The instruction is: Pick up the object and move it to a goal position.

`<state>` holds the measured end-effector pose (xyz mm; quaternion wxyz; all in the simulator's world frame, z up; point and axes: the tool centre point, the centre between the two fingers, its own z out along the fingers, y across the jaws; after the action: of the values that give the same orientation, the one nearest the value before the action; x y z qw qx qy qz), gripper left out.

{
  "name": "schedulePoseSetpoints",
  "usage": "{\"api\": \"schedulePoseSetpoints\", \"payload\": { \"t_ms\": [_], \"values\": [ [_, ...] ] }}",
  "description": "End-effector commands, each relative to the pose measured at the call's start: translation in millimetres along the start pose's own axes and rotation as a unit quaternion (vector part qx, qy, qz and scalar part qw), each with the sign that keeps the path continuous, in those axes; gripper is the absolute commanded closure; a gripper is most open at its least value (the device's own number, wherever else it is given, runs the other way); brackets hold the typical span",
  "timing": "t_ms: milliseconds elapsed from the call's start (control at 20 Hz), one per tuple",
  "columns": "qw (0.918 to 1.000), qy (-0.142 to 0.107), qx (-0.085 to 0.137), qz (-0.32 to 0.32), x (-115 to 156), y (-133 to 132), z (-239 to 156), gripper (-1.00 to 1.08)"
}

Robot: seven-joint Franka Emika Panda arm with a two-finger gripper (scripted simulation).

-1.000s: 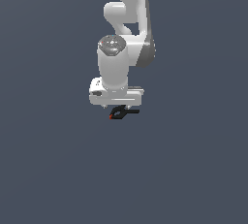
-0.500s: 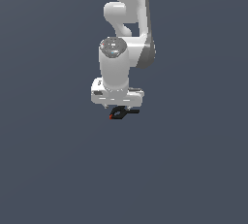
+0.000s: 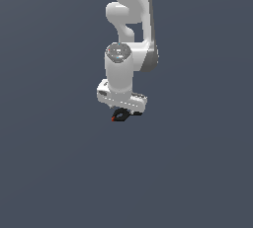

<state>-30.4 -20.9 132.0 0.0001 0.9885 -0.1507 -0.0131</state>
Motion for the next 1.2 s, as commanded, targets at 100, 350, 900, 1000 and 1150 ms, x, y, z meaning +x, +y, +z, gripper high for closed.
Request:
{"api": "schedulePoseSetpoints", "payload": {
  "t_ms": [100,350,900,1000,1150],
  "values": [
    [0.9981,0.001,0.002,0.062,-10,-1,13,-0.92],
    [0.9913,0.003,0.004,0.131,-21,-1,27,-0.92],
    [0.9623,0.008,0.006,0.272,-45,3,53,-0.92],
    [0.9569,0.009,0.006,0.290,-48,3,56,-0.92],
    [0.9500,0.010,0.006,0.312,-52,4,60,-0.92]
  ]
}}
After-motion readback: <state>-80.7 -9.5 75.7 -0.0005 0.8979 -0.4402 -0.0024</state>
